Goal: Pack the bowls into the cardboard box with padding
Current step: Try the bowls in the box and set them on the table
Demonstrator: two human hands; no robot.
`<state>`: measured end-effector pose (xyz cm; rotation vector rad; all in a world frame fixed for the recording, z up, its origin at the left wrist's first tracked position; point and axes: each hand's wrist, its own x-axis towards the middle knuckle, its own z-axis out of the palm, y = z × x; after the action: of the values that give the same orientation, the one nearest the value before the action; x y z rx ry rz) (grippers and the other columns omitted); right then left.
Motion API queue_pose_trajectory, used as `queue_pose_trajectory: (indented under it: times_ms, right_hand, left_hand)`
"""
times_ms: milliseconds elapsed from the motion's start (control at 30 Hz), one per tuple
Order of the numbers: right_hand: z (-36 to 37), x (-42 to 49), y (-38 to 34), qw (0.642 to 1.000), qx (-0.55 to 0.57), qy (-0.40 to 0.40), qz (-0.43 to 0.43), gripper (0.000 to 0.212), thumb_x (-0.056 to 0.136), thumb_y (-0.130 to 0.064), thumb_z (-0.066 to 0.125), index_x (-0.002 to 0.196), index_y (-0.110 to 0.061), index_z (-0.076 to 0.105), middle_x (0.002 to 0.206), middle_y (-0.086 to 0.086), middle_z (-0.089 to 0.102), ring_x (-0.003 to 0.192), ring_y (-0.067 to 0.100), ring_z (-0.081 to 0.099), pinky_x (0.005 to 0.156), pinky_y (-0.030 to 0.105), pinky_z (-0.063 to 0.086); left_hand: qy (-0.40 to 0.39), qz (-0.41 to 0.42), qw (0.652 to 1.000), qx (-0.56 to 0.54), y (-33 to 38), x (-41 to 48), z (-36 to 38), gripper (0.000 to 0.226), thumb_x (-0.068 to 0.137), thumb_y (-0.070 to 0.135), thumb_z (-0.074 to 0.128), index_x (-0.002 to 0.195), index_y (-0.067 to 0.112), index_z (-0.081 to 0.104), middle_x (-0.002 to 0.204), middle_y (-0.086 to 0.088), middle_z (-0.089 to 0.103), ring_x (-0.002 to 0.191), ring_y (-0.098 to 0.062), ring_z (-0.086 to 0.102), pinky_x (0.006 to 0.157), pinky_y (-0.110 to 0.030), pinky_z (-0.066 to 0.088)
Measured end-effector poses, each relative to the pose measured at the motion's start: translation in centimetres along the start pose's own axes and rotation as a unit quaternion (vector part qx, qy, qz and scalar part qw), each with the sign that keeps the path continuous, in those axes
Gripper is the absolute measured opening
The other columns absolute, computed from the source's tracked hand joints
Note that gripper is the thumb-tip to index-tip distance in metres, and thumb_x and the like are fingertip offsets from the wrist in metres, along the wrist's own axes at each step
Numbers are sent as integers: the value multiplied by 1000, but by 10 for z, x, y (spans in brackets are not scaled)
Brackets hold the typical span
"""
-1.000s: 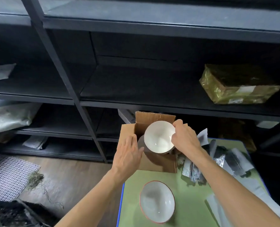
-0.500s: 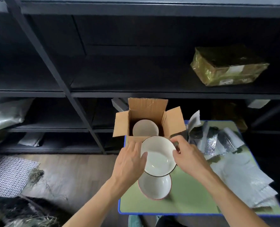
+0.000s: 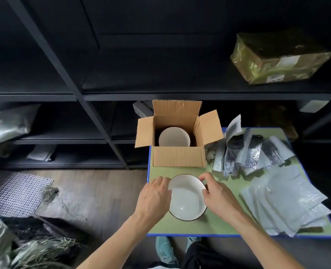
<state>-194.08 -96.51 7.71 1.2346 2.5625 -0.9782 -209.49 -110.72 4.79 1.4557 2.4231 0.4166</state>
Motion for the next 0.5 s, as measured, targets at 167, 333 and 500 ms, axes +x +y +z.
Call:
queue_pose_trajectory:
  times_ms: [167, 333, 500]
  right_hand:
    - [6, 0, 4, 1000, -4, 18, -4, 30, 96, -10, 48, 122, -26, 44, 102, 4, 56, 86, 25, 55, 70, 36, 42]
    - [9, 3, 6, 999, -26, 17, -7, 30, 98, -14, 49, 125, -27, 43, 111, 3, 52, 95, 29, 58, 78, 39, 45]
    - [13, 4, 9, 999, -51, 14, -11, 32, 97, -13, 49, 127, -23, 41, 116, 5, 56, 96, 32, 59, 76, 39, 46]
  left_hand:
    - [-8, -10, 1000, -1, 0, 4, 6, 28, 100, 24, 44, 125, 16, 54, 106, 0, 60, 94, -22, 56, 80, -32, 44]
    - [-7, -16, 1000, 1, -1, 5, 10, 28, 99, 21, 43, 123, 14, 56, 100, -1, 60, 87, -23, 57, 75, -35, 47]
    - [7, -13, 1000, -5, 1, 7, 9, 25, 99, 21, 41, 118, 14, 56, 94, -1, 59, 81, -22, 54, 71, -35, 46]
